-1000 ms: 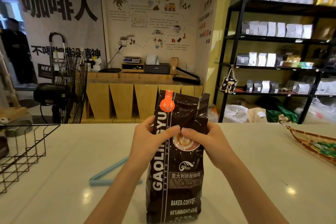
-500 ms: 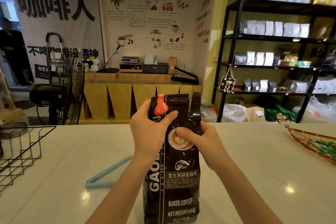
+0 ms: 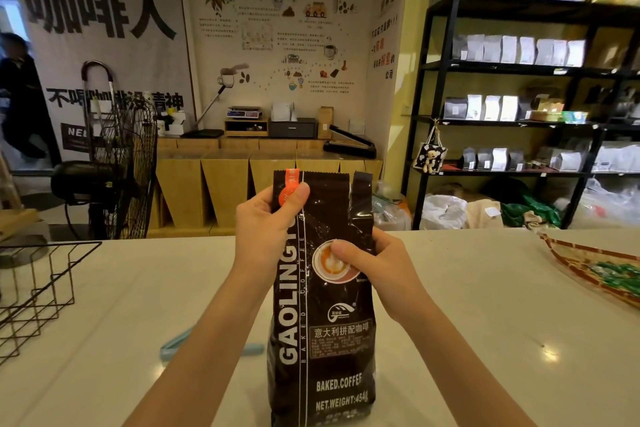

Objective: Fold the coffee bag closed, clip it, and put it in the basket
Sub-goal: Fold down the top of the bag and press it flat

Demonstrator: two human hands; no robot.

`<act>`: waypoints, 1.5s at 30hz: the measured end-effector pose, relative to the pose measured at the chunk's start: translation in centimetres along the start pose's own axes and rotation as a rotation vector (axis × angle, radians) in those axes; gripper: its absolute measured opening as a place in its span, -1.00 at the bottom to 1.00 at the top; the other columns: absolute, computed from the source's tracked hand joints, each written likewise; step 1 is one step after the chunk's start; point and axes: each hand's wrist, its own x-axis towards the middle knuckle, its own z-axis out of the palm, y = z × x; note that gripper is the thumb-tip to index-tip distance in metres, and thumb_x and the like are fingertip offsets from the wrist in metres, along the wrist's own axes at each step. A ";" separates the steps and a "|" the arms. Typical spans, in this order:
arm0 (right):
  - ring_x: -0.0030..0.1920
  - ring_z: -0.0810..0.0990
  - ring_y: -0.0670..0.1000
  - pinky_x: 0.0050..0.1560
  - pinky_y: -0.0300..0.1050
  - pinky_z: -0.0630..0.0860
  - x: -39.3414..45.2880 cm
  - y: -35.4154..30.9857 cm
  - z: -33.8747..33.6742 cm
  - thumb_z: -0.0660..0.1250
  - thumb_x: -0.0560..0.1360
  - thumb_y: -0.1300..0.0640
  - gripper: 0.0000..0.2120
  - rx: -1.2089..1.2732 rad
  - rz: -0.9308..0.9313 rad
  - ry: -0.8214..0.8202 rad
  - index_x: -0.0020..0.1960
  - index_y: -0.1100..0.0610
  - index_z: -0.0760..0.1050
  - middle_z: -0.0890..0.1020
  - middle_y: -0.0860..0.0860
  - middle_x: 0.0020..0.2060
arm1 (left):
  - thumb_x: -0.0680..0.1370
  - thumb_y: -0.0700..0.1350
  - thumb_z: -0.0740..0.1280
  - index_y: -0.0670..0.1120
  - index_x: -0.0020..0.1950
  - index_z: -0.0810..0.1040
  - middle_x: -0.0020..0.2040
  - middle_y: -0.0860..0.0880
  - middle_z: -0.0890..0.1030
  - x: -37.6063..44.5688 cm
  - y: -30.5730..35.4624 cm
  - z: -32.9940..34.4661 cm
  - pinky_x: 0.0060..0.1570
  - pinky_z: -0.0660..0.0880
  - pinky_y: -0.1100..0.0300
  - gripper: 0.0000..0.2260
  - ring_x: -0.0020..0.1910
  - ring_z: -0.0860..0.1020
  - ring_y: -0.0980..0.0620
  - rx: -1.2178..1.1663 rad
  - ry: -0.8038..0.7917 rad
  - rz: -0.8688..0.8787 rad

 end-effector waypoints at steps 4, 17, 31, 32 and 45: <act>-0.23 0.70 0.00 -0.26 -0.23 0.58 0.0 0.0 0.0 0.47 0.18 0.08 -0.73 0.031 0.004 0.009 -0.13 0.10 0.59 0.73 0.00 -0.29 | 0.44 -0.05 0.33 -0.13 -0.23 0.59 -0.20 -0.19 0.65 -0.1 0.0 0.2 -0.11 0.56 -0.06 -0.84 -0.16 0.62 -0.18 0.023 0.006 0.026; -0.02 0.66 -0.02 -0.02 -0.15 0.58 -1.1 0.3 -0.2 0.42 0.25 -0.04 -0.53 0.006 0.037 -0.004 0.13 0.03 0.48 0.69 -0.02 -0.05 | 0.48 0.12 0.23 -0.07 0.00 0.51 -0.12 0.00 0.55 2.3 4.4 4.5 -0.13 0.35 0.13 -0.71 -0.11 0.47 0.02 1.337 -0.467 0.609; -0.08 0.66 -0.03 -0.15 -0.21 0.56 -5.6 3.2 -0.9 0.41 0.37 0.19 -0.84 0.043 -0.009 0.136 -0.15 0.16 0.44 0.67 0.04 -0.05 | 0.52 0.07 0.19 -0.03 -0.24 0.39 -0.31 0.00 0.48 2.6 2.8 4.6 -0.21 0.26 0.14 -0.78 -0.28 0.43 0.01 1.144 -0.397 0.687; -0.07 0.66 -0.04 -0.16 -0.22 0.56 -5.6 3.2 -0.8 0.40 0.37 0.19 -0.85 0.051 -0.009 0.142 -0.18 0.15 0.42 0.66 0.04 -0.03 | 0.52 0.06 0.18 -0.02 -0.24 0.38 -0.32 0.01 0.47 2.5 2.7 4.6 -0.21 0.24 0.15 -0.79 -0.30 0.42 0.01 1.135 -0.386 0.701; -0.08 0.67 -0.07 -0.22 -0.25 0.57 -6.1 3.5 -0.6 0.35 0.41 0.26 -0.84 0.143 0.002 0.185 -0.30 0.16 0.41 0.67 0.01 -0.02 | 0.55 0.01 0.16 -0.11 -0.05 0.59 -0.28 0.01 0.51 2.1 1.9 4.8 0.10 0.26 0.04 -0.72 -0.20 0.42 0.03 1.076 -0.183 0.770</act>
